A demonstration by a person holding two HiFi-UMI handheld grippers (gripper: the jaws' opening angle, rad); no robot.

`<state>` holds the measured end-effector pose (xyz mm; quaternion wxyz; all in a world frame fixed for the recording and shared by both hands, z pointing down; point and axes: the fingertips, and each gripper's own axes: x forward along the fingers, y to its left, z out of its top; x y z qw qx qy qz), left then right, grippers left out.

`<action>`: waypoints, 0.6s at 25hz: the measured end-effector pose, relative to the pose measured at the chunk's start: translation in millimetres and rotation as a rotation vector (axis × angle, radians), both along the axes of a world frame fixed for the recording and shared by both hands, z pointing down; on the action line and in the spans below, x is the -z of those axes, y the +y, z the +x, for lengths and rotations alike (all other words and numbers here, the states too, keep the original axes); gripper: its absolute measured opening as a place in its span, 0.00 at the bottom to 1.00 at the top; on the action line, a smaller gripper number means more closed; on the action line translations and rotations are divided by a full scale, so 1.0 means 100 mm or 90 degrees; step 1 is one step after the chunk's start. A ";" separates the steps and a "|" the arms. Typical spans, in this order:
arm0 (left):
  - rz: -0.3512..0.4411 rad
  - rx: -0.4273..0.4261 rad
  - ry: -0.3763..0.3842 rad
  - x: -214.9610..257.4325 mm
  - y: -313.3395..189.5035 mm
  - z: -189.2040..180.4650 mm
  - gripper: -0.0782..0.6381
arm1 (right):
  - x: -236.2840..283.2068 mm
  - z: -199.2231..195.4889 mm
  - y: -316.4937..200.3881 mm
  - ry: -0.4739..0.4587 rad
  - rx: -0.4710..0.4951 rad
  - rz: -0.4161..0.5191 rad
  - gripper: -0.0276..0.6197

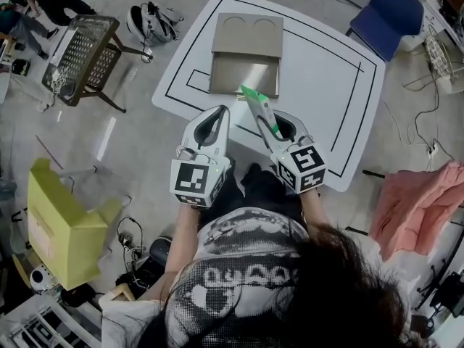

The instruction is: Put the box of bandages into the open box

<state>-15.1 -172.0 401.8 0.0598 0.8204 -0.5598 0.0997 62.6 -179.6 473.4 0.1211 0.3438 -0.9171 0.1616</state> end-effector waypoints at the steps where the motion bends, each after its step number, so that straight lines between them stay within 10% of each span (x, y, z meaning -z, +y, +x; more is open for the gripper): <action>1: -0.002 0.000 -0.001 -0.01 -0.03 -0.02 0.11 | -0.01 -0.02 -0.03 0.002 -0.001 -0.001 0.18; 15: 0.000 -0.053 -0.006 0.06 -0.51 -0.39 0.11 | -0.14 -0.26 -0.49 0.047 -0.055 -0.013 0.18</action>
